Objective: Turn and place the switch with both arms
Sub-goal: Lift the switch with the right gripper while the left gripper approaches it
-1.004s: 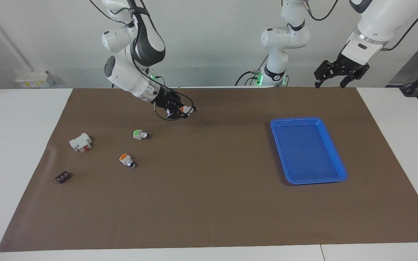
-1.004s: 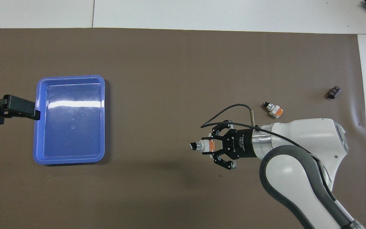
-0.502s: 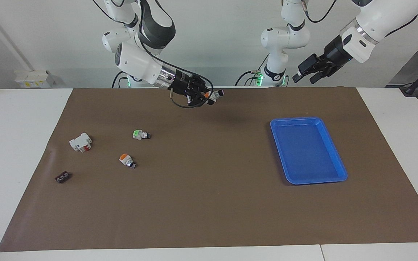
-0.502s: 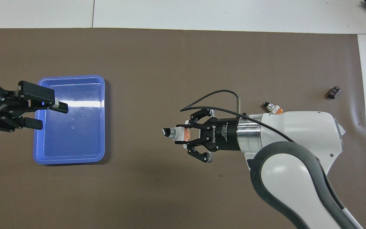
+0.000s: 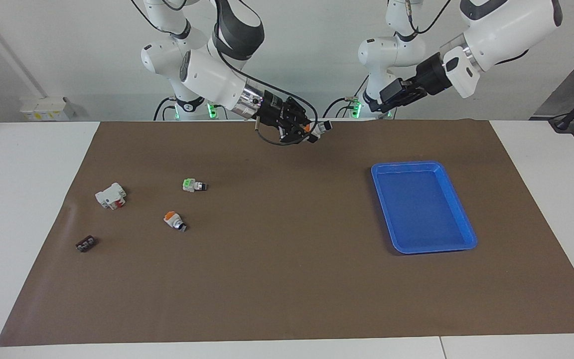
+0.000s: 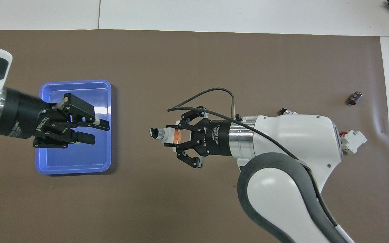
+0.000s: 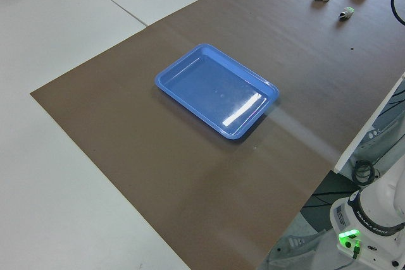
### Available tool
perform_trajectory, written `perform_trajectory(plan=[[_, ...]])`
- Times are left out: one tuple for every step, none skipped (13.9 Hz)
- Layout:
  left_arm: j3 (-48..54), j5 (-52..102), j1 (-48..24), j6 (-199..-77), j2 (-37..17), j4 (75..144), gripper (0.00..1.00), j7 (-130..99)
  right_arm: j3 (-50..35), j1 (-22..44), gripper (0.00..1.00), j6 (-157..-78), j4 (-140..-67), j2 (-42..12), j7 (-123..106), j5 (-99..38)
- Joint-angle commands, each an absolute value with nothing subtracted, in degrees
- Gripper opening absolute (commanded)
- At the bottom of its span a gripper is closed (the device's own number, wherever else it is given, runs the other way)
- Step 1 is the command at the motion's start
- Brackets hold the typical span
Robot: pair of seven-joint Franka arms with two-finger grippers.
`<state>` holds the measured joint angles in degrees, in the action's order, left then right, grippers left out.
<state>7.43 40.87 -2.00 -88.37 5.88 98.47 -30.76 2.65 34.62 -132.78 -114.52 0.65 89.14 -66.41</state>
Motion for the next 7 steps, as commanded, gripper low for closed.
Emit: perform_trajectory(plan=[[10.5,44.0,-2.5,-95.3,9.1,103.4,0.50,-34.4,2.3,36.3,0.00,-135.8,-113.4,-0.2,90.5,-67.8],[12.4,44.6,-2.5,-97.8,9.1,103.4,0.49,-37.2,2.1,37.5,0.00,-138.0,-113.4,-0.3,91.2,-67.8],[13.8,44.6,-2.5,-99.2,9.1,103.4,0.45,-38.8,2.1,38.0,0.00,-138.9,-113.4,-0.4,91.3,-67.8],[13.9,44.6,-2.5,-99.4,9.1,103.6,0.43,-38.8,2.1,38.0,0.00,-139.0,-113.4,-0.4,91.4,-67.8],[13.8,44.6,-2.4,-99.5,9.2,104.1,0.42,-38.8,2.1,38.0,0.00,-139.0,-113.4,-0.4,91.4,-67.8],[13.8,44.6,-2.4,-99.7,9.6,105.1,0.42,-38.8,2.1,38.0,0.00,-139.0,-113.5,-0.4,91.4,-67.8],[13.8,44.6,-2.0,-100.5,10.4,106.8,0.39,-38.6,2.1,38.0,0.00,-138.9,-113.5,-0.4,91.4,-67.8]])
